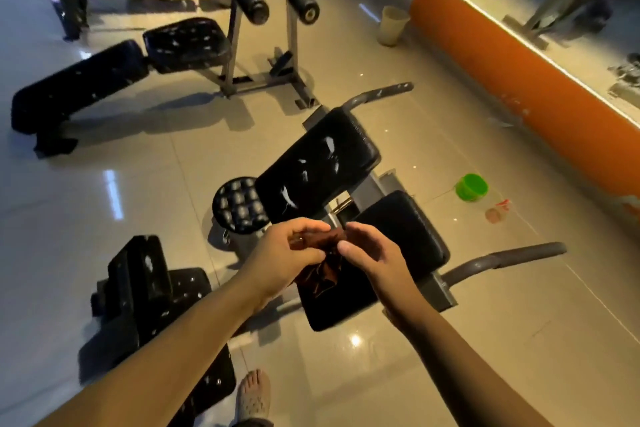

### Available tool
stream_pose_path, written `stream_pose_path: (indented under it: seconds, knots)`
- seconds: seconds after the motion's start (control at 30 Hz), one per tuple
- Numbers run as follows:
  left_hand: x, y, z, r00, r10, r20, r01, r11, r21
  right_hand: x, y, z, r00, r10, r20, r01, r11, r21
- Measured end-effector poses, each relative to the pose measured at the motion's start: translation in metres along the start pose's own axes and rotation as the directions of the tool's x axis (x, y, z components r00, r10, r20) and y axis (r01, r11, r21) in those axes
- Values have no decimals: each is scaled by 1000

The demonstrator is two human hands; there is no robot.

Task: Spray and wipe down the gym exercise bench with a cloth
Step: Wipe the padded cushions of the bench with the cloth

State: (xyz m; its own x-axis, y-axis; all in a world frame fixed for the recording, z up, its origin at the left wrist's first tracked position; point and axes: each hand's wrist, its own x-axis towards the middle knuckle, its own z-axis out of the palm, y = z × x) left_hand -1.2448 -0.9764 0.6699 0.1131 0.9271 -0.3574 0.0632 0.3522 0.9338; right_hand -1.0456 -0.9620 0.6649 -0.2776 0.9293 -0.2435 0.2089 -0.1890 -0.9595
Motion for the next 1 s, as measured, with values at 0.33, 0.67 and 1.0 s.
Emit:
stream_pose_path:
  seconds: [0.33,0.67,1.0]
  knots:
    - [30,85,66,989,110,95,-124,980,156,-1,-32,-81,987,-124,-104,127,992,18]
    - [70,115,216,999,-34,-25,36,996,85,25,-16,-268,977,-187,107,164,967,193]
    - [74,133,302,888,92,-450,-75,996,56,58,-38,-321,928,-71,365,-70,930,360]
